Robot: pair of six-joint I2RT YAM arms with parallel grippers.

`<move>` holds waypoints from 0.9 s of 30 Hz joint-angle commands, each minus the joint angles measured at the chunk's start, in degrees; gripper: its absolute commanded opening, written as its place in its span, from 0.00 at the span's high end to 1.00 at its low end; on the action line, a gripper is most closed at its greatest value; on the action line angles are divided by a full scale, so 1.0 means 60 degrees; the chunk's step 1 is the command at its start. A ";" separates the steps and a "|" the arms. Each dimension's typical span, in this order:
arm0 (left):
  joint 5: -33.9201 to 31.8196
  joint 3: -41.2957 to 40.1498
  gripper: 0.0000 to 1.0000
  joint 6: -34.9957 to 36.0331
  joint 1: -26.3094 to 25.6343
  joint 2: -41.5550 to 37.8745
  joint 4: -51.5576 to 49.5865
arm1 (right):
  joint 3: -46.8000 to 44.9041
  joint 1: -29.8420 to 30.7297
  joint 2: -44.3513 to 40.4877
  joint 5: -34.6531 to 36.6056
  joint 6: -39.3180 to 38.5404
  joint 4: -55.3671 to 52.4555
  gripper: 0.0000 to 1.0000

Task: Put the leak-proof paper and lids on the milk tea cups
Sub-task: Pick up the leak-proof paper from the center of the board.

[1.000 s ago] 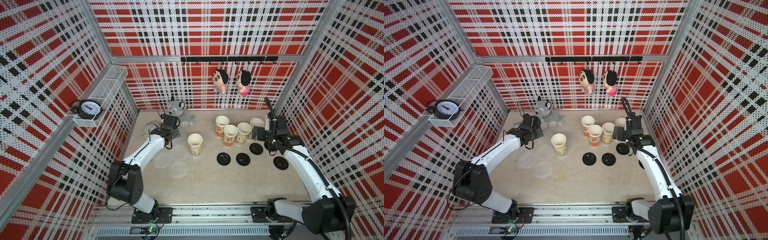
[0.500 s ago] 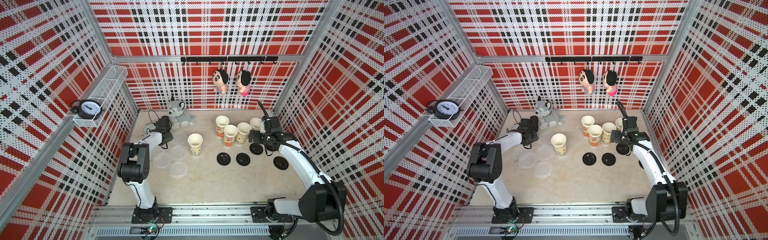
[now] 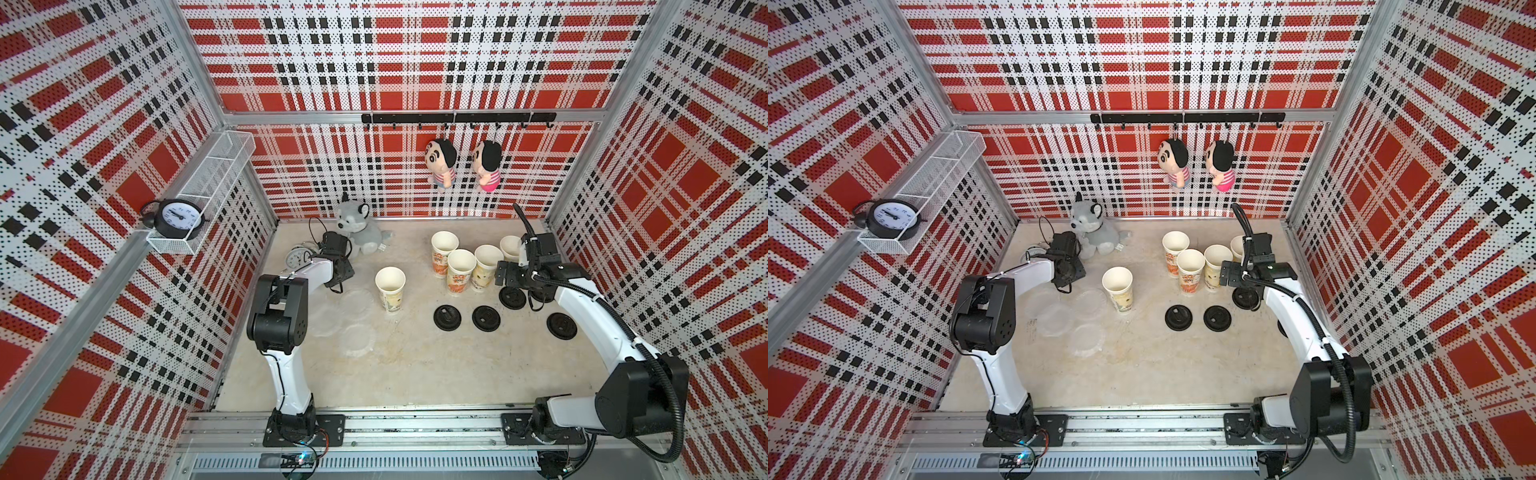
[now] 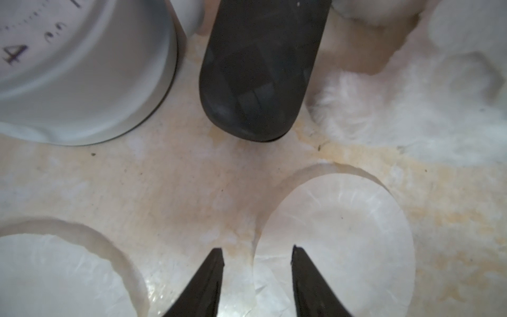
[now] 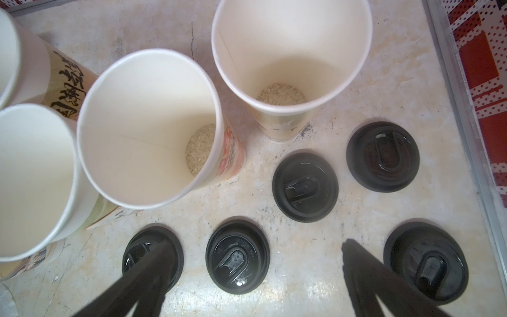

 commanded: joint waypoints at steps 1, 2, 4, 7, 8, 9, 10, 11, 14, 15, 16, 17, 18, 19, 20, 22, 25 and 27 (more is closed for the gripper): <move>-0.0216 0.0375 0.54 0.0106 -0.0115 0.0245 -0.0250 | 0.0113 0.0035 0.0049 0.0021 -0.0045 -0.0151 0.01; -0.0210 0.0449 0.54 0.0113 -0.0124 0.0330 -0.0299 | 0.0111 0.0037 0.0045 0.0030 -0.0045 -0.0165 0.01; -0.0238 0.0641 0.54 0.0173 -0.0177 0.0536 -0.0457 | 0.0058 0.0034 -0.0005 0.0052 -0.0045 -0.0195 0.01; -0.0433 0.0958 0.54 0.0251 -0.0361 0.0837 -0.0788 | -0.0039 0.0035 -0.0122 0.0067 -0.0017 -0.0203 0.01; -0.0504 0.1062 0.54 0.0296 -0.0432 0.0912 -0.0900 | -0.0080 0.0042 -0.0165 0.0073 -0.0003 -0.0185 0.01; -0.0605 0.1173 0.54 0.0327 -0.0501 0.0999 -0.1043 | -0.0123 0.0032 -0.0220 0.0074 0.0010 -0.0173 0.01; -0.0707 0.1258 0.54 0.0357 -0.0567 0.1075 -0.1195 | -0.0174 0.0029 -0.0255 0.0059 0.0027 -0.0147 0.01; -0.0804 0.1316 0.54 0.0371 -0.0591 0.1135 -0.1314 | -0.0208 0.0033 -0.0284 0.0048 0.0039 -0.0140 0.01; -0.0983 0.1294 0.55 0.0355 -0.0606 0.1213 -0.1558 | -0.0248 0.0042 -0.0331 0.0015 0.0057 -0.0138 0.01; -0.1026 0.1244 0.55 0.0350 -0.0596 0.1215 -0.1587 | -0.0249 0.0039 -0.0354 0.0017 0.0058 -0.0140 0.01; -0.1043 0.1185 0.56 0.0350 -0.0578 0.1209 -0.1599 | -0.0248 0.0032 -0.0374 0.0015 0.0045 -0.0140 0.01; -0.1031 0.1142 0.56 0.0357 -0.0567 0.1205 -0.1636 | -0.0251 0.0030 -0.0390 0.0015 0.0043 -0.0140 0.01; -0.1004 0.1109 0.57 0.0369 -0.0564 0.1227 -0.1644 | -0.0240 0.0037 -0.0391 0.0015 0.0044 -0.0173 0.01; -0.0961 0.1080 0.58 0.0386 -0.0558 0.1248 -0.1676 | -0.0209 0.0031 -0.0400 0.0015 0.0043 -0.0187 0.01; -0.0928 0.1065 0.59 0.0399 -0.0552 0.1267 -0.1701 | -0.0176 0.0041 -0.0405 0.0024 0.0032 -0.0223 0.01; -0.0847 0.1034 0.61 0.0421 -0.0557 0.1298 -0.1745 | -0.0094 0.0029 -0.0405 0.0044 0.0017 -0.0311 0.01; -0.0766 0.0940 0.63 0.0439 -0.0560 0.1357 -0.1798 | -0.0016 0.0029 -0.0469 0.0059 0.0014 -0.0389 0.01; -0.0752 0.0859 0.66 0.0445 -0.0552 0.1393 -0.1786 | -0.0029 0.0039 -0.0521 0.0059 0.0014 -0.0403 0.01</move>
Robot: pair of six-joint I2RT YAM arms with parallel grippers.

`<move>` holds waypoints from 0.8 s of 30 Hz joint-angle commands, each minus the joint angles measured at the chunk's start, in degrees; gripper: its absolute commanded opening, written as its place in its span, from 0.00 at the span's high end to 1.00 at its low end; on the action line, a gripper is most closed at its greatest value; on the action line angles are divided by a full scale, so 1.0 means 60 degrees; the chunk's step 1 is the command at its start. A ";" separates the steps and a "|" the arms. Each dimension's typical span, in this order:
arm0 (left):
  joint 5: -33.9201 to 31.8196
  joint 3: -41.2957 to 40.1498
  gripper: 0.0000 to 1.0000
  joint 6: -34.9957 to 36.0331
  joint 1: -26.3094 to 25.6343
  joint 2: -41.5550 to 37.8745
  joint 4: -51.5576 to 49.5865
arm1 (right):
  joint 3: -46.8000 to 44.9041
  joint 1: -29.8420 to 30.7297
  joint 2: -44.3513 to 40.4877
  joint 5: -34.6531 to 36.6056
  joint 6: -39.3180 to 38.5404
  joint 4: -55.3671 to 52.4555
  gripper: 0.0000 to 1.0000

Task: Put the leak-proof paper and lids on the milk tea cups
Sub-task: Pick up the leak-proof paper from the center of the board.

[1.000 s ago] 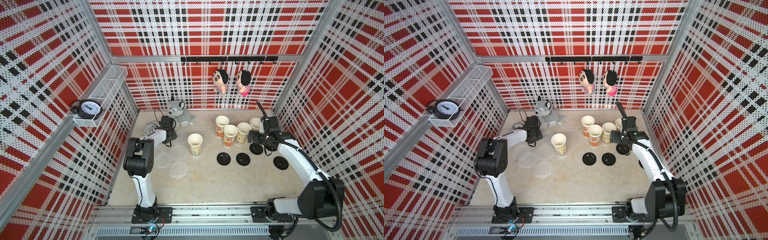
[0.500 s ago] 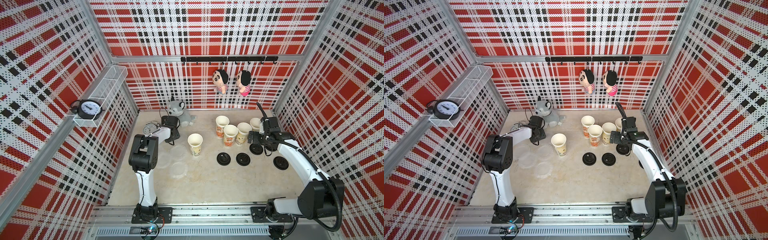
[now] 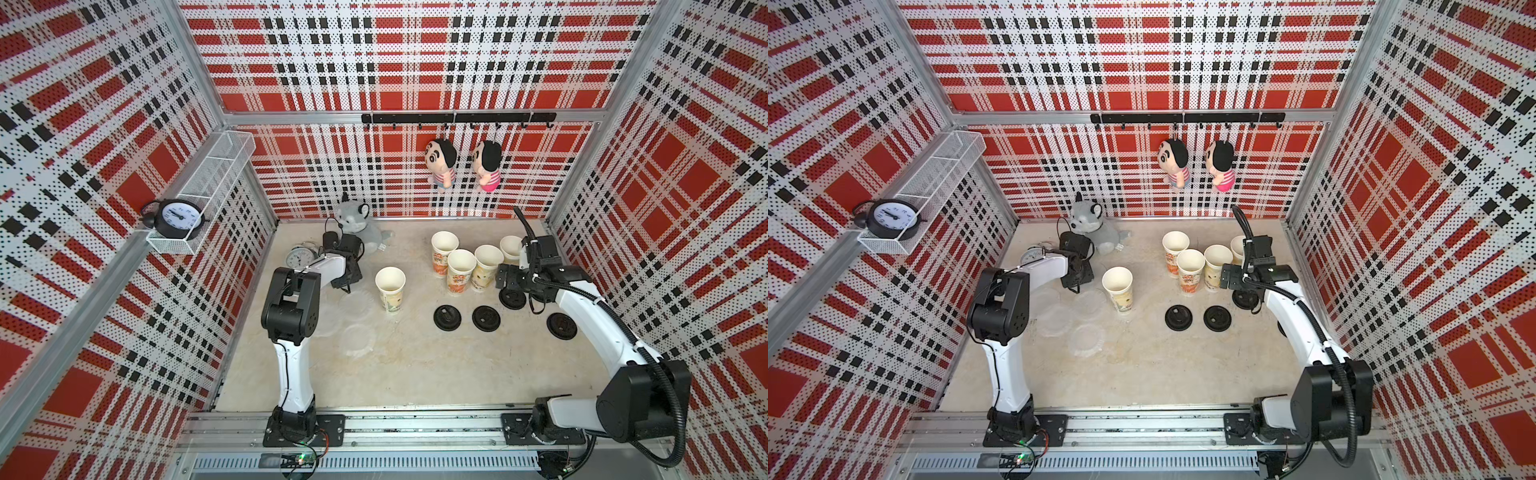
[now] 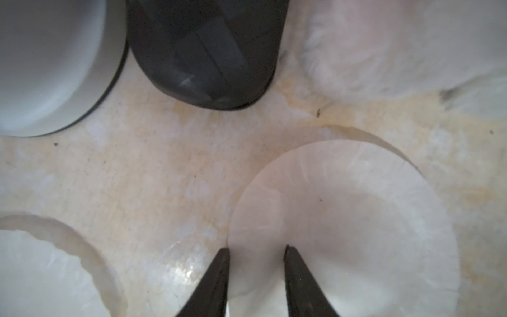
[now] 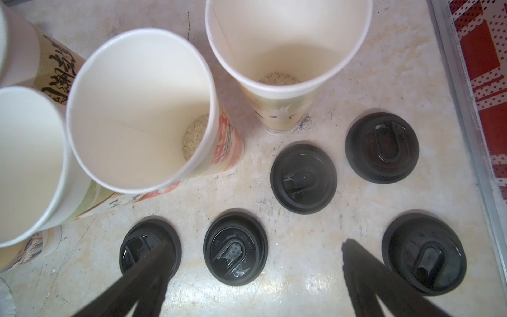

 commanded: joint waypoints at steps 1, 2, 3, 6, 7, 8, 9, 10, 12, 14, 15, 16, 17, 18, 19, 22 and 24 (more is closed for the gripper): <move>0.0062 -0.0325 0.68 0.0120 0.0079 0.0323 -0.0395 | 0.0154 0.0030 -0.0332 0.0059 0.0010 -0.0240 0.01; 0.0055 -0.0370 0.69 0.0121 0.0084 0.0344 -0.0395 | 0.0133 0.0029 -0.0348 0.0073 0.0017 -0.0254 0.01; 0.0054 -0.0399 0.72 0.0128 0.0081 0.0330 -0.0380 | 0.0140 0.0029 -0.0348 0.0088 0.0010 -0.0283 0.01; 0.0026 -0.0462 0.77 0.0125 0.0075 0.0282 -0.0351 | 0.0144 0.0029 -0.0348 0.0103 0.0017 -0.0329 0.01; 0.0014 -0.0450 0.78 0.0121 0.0083 0.0238 -0.0358 | 0.0153 0.0039 -0.0340 0.0092 0.0025 -0.0341 0.01; 0.0010 -0.0434 0.78 0.0124 0.0081 0.0183 -0.0358 | 0.0163 0.0033 -0.0344 0.0083 0.0039 -0.0342 0.01; -0.0004 -0.0382 0.79 0.0136 0.0096 0.0125 -0.0374 | 0.0164 0.0030 -0.0359 0.0074 0.0054 -0.0342 0.01; -0.0023 -0.0314 0.81 0.0151 0.0097 0.0075 -0.0413 | 0.0170 0.0045 -0.0362 0.0060 0.0068 -0.0342 0.01; -0.0079 -0.0020 0.85 0.0233 0.0120 -0.0058 -0.0547 | 0.0219 0.0033 -0.0361 0.0032 0.0097 -0.0358 0.01; -0.0100 0.0375 0.90 0.0325 0.0127 -0.0193 -0.0702 | 0.0267 0.0041 -0.0348 -0.0003 0.0112 -0.0385 0.01; -0.0114 0.0603 0.93 0.0377 0.0126 -0.0273 -0.0805 | 0.0305 0.0046 -0.0348 -0.0021 0.0138 -0.0413 0.01; -0.0140 0.0809 0.95 0.0406 0.0138 -0.0352 -0.0902 | 0.0326 0.0046 -0.0348 -0.0032 0.0156 -0.0439 0.01; -0.0149 0.1034 0.97 0.0454 0.0134 -0.0450 -0.1010 | 0.0343 0.0049 -0.0373 -0.0057 0.0182 -0.0444 0.01; -0.0158 0.1233 0.99 0.0485 0.0161 -0.0581 -0.1120 | 0.0343 0.0051 -0.0412 -0.0086 0.0199 -0.0444 0.01; -0.0162 0.1405 1.00 0.0504 0.0171 -0.0663 -0.1208 | 0.0330 0.0052 -0.0446 -0.0101 0.0215 -0.0434 0.01; -0.0224 0.1831 1.00 0.0554 0.0228 -0.1086 -0.1523 | 0.0244 0.0067 -0.0603 -0.0128 0.0258 -0.0430 0.01; -0.0224 0.1972 1.00 0.0564 0.0258 -0.1409 -0.1672 | 0.0210 0.0059 -0.0683 -0.0116 0.0252 -0.0452 0.01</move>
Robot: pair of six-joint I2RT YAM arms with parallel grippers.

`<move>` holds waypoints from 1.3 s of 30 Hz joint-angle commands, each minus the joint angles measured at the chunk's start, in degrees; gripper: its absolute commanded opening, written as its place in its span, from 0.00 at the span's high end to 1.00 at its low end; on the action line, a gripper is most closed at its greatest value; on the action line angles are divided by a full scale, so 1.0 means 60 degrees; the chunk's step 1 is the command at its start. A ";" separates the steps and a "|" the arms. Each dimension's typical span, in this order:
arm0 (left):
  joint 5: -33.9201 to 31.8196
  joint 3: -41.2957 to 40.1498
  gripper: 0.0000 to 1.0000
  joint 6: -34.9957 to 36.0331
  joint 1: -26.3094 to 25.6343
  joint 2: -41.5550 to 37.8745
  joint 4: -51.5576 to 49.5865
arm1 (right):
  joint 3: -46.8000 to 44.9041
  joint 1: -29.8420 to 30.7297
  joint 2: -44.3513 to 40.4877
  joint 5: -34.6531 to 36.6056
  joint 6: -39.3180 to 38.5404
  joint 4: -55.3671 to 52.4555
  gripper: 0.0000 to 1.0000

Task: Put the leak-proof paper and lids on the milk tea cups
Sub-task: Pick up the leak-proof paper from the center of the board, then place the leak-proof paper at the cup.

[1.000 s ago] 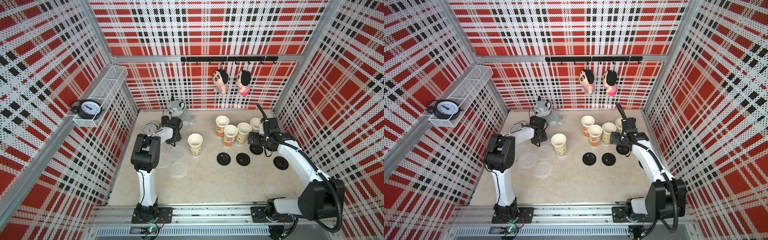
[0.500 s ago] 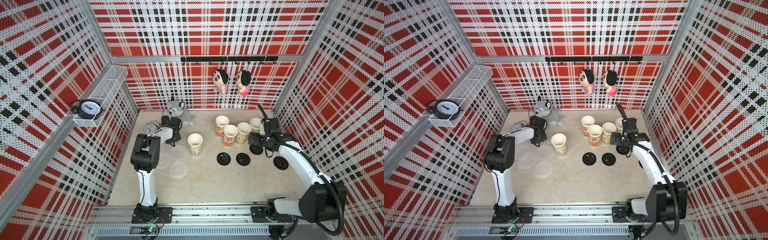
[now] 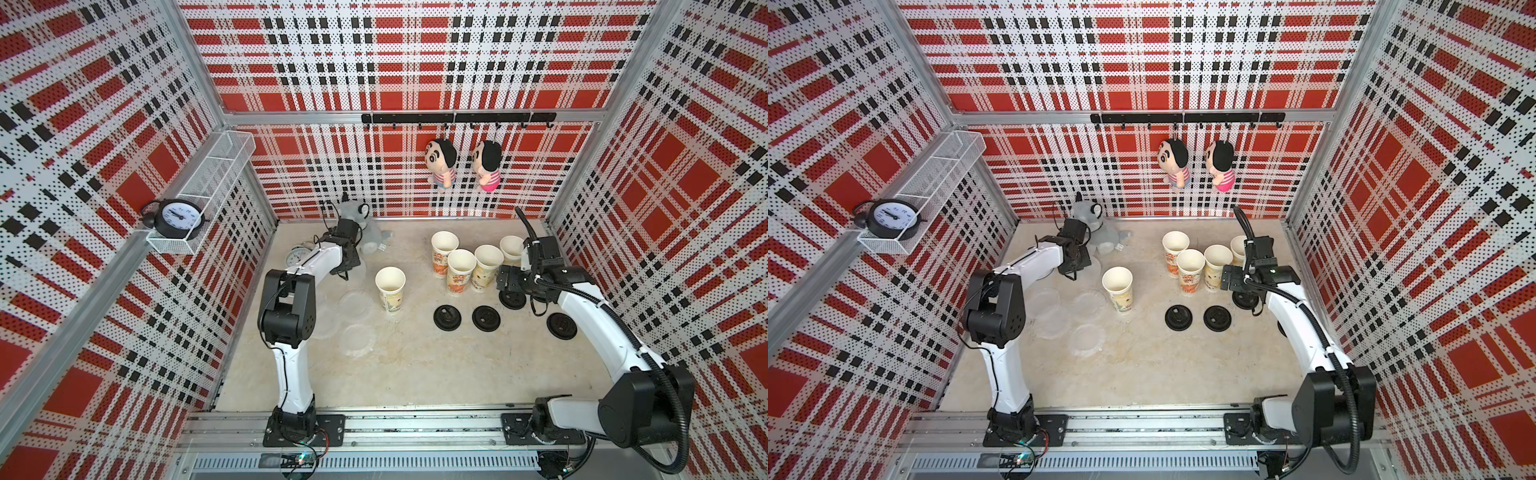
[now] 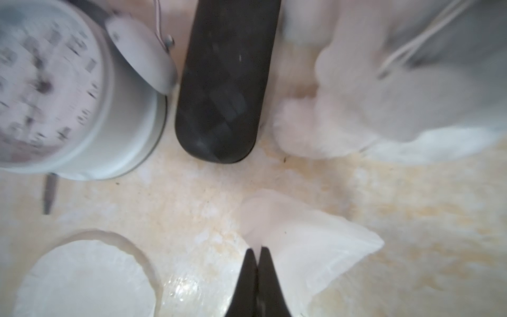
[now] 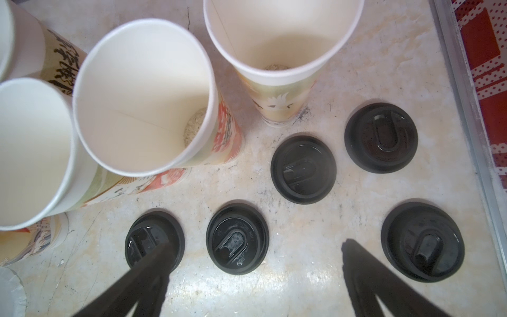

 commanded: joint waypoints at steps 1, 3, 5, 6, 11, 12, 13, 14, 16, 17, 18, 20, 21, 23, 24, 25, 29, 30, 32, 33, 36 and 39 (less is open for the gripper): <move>-0.0109 0.0387 1.00 0.0167 0.0113 -0.0970 -0.0534 | 0.0199 0.0050 -0.0385 -0.0023 0.0066 -0.0110 0.01; -0.0071 0.0453 1.00 0.0187 0.0084 -0.1378 -0.0732 | 0.0249 0.0043 -0.0401 -0.0007 0.0039 -0.0153 0.01; -0.0005 0.0514 1.00 0.0243 -0.0008 -0.1886 -0.0934 | 0.0301 0.0041 -0.0401 -0.0007 0.0022 -0.0172 0.01; 0.0018 0.0570 1.00 0.0280 -0.0064 -0.2127 -0.1066 | 0.0328 0.0051 -0.0401 -0.0021 0.0008 -0.0161 0.01; 0.0167 0.1181 1.00 0.0494 -0.0443 -0.3327 -0.1895 | 0.0427 0.0040 -0.0342 -0.0182 -0.0022 -0.0073 0.01; 0.0244 0.1330 0.99 0.0558 -0.0795 -0.3569 -0.2059 | 0.0439 0.0048 -0.0317 -0.0190 -0.0033 -0.0064 0.01; 0.0372 0.1481 0.98 0.0626 -0.0942 -0.3755 -0.2242 | 0.0449 0.0043 -0.0287 -0.0216 -0.0050 -0.0040 0.01; 0.0485 0.1579 0.97 0.0689 -0.1072 -0.3890 -0.2397 | 0.0450 0.0048 -0.0269 -0.0224 -0.0065 -0.0040 0.01; 0.0699 0.1717 0.96 0.0833 -0.1428 -0.4142 -0.2720 | 0.0472 0.0041 -0.0225 -0.0238 -0.0093 -0.0025 0.01; 0.0807 0.1719 0.95 0.0887 -0.1590 -0.4209 -0.2832 | 0.0472 0.0040 -0.0212 -0.0241 -0.0108 -0.0012 0.00; 0.0923 0.1702 0.95 0.0946 -0.1817 -0.4251 -0.2937 | 0.0461 0.0046 -0.0197 -0.0241 -0.0124 -0.0011 0.00; 0.1219 0.1613 0.95 0.1036 -0.2226 -0.4300 -0.3059 | 0.0473 0.0043 -0.0168 -0.0237 -0.0164 -0.0011 0.00; 0.1445 0.1535 0.95 0.1092 -0.2434 -0.4313 -0.3059 | 0.0485 0.0044 -0.0153 -0.0249 -0.0182 -0.0021 0.00; 0.1899 0.1434 0.95 0.1169 -0.2739 -0.4299 -0.3067 | 0.0510 0.0044 -0.0137 -0.0276 -0.0205 -0.0025 0.00; 0.2045 0.1374 0.95 0.1171 -0.2859 -0.4270 -0.3086 | 0.0516 0.0052 -0.0137 -0.0271 -0.0223 -0.0025 0.00; 0.2131 0.1315 0.95 0.1171 -0.2973 -0.4231 -0.3135 | 0.0516 0.0042 -0.0151 -0.0285 -0.0242 -0.0025 0.00; 0.2360 0.0960 0.96 0.1171 -0.3193 -0.4131 -0.3249 | 0.0471 0.0048 -0.0166 -0.0302 -0.0285 -0.0035 0.00; 0.2395 0.0850 0.96 0.1171 -0.3232 -0.4125 -0.3250 | 0.0456 0.0040 -0.0166 -0.0300 -0.0300 -0.0040 0.00; 0.2371 0.0662 0.96 0.1171 -0.3306 -0.4061 -0.3286 | 0.0437 0.0048 -0.0174 -0.0285 -0.0308 -0.0055 0.00; 0.2329 0.0584 0.96 0.1171 -0.3349 -0.4023 -0.3333 | 0.0430 0.0048 -0.0166 -0.0271 -0.0328 -0.0055 0.00; 0.2166 0.0433 0.96 0.1171 -0.3447 -0.3897 -0.3401 | 0.0428 0.0053 -0.0152 -0.0313 -0.0330 -0.0041 0.00; 0.2095 0.0290 0.96 0.1405 -0.3481 -0.3765 -0.3408 | 0.0374 0.0040 -0.0126 -0.0359 -0.0330 0.0002 0.00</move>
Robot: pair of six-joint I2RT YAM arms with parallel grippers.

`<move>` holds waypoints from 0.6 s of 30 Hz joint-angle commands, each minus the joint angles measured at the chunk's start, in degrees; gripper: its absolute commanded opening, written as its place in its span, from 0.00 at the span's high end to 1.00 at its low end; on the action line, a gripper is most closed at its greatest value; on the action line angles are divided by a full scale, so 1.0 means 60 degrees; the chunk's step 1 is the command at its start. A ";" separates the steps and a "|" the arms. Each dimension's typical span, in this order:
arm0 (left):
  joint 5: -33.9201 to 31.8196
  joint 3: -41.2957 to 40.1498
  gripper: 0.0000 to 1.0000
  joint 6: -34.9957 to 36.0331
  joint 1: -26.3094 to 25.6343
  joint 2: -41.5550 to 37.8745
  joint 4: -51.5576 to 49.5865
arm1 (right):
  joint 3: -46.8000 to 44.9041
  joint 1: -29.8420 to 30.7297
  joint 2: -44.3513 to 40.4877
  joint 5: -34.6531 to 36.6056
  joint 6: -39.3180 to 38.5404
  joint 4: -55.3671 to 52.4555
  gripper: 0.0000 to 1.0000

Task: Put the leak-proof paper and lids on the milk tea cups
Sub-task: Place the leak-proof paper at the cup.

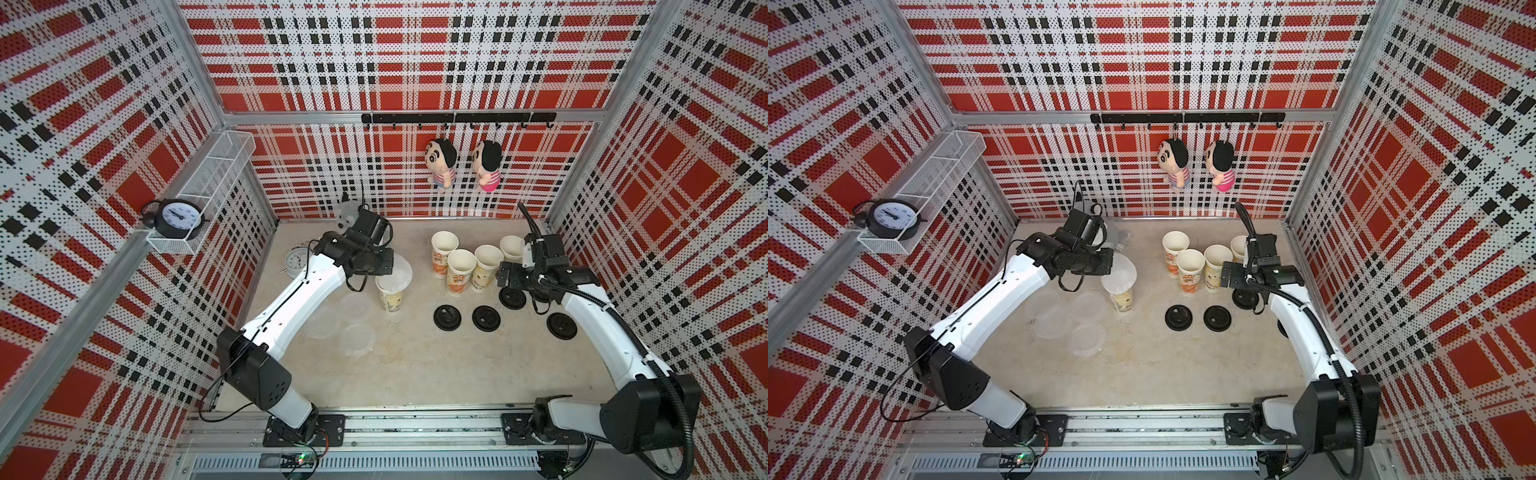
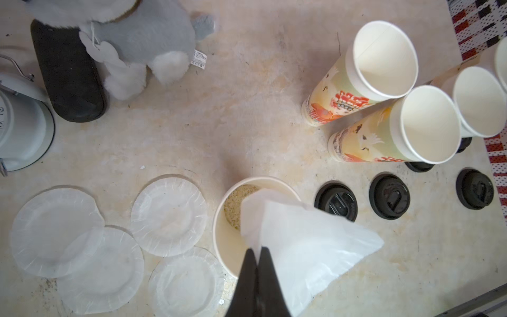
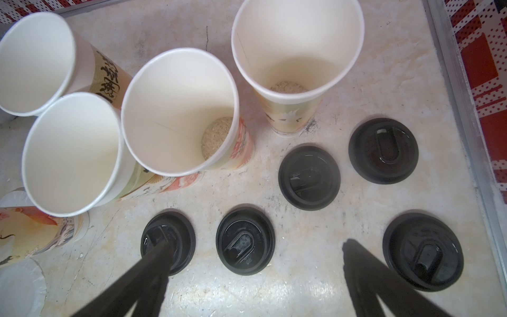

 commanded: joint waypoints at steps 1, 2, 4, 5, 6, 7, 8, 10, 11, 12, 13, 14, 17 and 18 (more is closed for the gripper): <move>-0.0087 -0.0183 0.96 0.0336 -0.0095 0.0183 -0.0146 | 0.0126 0.0040 0.0054 -0.0105 -0.0115 0.0033 0.00; -0.0112 -0.0215 0.96 0.0362 -0.0097 0.0219 -0.0144 | 0.0118 0.0048 0.0064 -0.0122 -0.0115 0.0047 0.00; -0.0142 -0.0285 0.96 0.0371 -0.0098 0.0311 -0.0045 | 0.0104 0.0045 0.0067 -0.0124 -0.0115 0.0048 0.00; -0.0151 -0.0318 0.96 0.0361 -0.0103 0.0331 -0.0003 | 0.0096 0.0048 0.0071 -0.0124 -0.0116 0.0048 0.00; -0.0168 -0.0332 0.96 0.0361 -0.0103 0.0371 0.0032 | 0.0104 0.0040 0.0067 -0.0122 -0.0115 0.0048 0.00; -0.0208 -0.0348 0.96 0.0367 -0.0097 0.0415 0.0047 | 0.0100 0.0045 0.0077 -0.0122 -0.0122 0.0048 0.00; -0.0239 -0.0348 0.96 0.0376 -0.0095 0.0454 0.0048 | 0.0087 0.0049 0.0081 -0.0122 -0.0129 0.0048 0.00; -0.0339 -0.0332 0.95 0.0399 -0.0082 0.0536 0.0049 | 0.0083 0.0040 0.0082 -0.0098 -0.0129 0.0048 0.00; -0.0381 -0.0330 0.94 0.0404 -0.0082 0.0578 0.0061 | 0.0069 0.0042 0.0082 -0.0093 -0.0137 0.0048 0.00; -0.0399 -0.0334 0.93 0.0406 -0.0074 0.0622 0.0069 | 0.0067 0.0043 0.0096 -0.0093 -0.0129 0.0059 0.00; -0.0426 -0.0331 0.92 0.0410 -0.0063 0.0663 0.0076 | 0.0053 0.0048 0.0097 -0.0093 -0.0129 0.0062 0.00; -0.0454 -0.0351 0.91 0.0404 -0.0052 0.0706 0.0077 | 0.0045 0.0047 0.0111 -0.0106 -0.0131 0.0077 0.00; -0.0629 -0.0361 0.89 0.0402 0.0018 0.0771 0.0094 | 0.0016 0.0041 0.0140 -0.0107 -0.0133 0.0094 0.00; -0.0686 -0.0364 0.89 0.0383 0.0046 0.0785 0.0092 | 0.0009 0.0044 0.0155 -0.0109 -0.0131 0.0092 0.00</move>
